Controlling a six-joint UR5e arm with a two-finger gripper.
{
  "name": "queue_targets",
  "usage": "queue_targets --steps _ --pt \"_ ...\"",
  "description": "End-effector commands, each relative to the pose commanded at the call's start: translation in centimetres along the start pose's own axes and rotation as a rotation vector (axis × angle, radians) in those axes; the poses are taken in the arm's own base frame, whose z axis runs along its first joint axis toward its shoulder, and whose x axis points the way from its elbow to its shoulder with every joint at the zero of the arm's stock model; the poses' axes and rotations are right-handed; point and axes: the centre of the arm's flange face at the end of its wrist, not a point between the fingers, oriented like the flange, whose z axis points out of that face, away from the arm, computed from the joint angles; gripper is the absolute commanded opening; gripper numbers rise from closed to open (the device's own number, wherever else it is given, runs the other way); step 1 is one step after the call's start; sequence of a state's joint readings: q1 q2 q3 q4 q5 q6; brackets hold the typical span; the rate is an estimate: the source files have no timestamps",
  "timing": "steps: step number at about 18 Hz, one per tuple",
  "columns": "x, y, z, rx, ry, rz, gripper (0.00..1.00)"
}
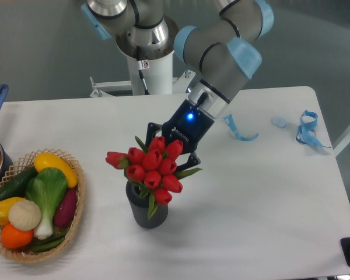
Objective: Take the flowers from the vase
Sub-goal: 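Lift the gripped tulips up out of the grey vase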
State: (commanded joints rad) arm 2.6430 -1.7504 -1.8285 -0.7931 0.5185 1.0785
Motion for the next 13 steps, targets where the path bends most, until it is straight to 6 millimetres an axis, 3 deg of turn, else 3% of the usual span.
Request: queue_targets --steps 5,10,13 --pt "-1.2 -3.5 -3.3 0.018 -0.066 -0.023 0.29" --pt "-1.5 -5.0 -4.2 0.023 -0.088 -0.023 0.29" --pt "-1.0 -5.9 -6.1 0.036 -0.117 -0.037 0.29"
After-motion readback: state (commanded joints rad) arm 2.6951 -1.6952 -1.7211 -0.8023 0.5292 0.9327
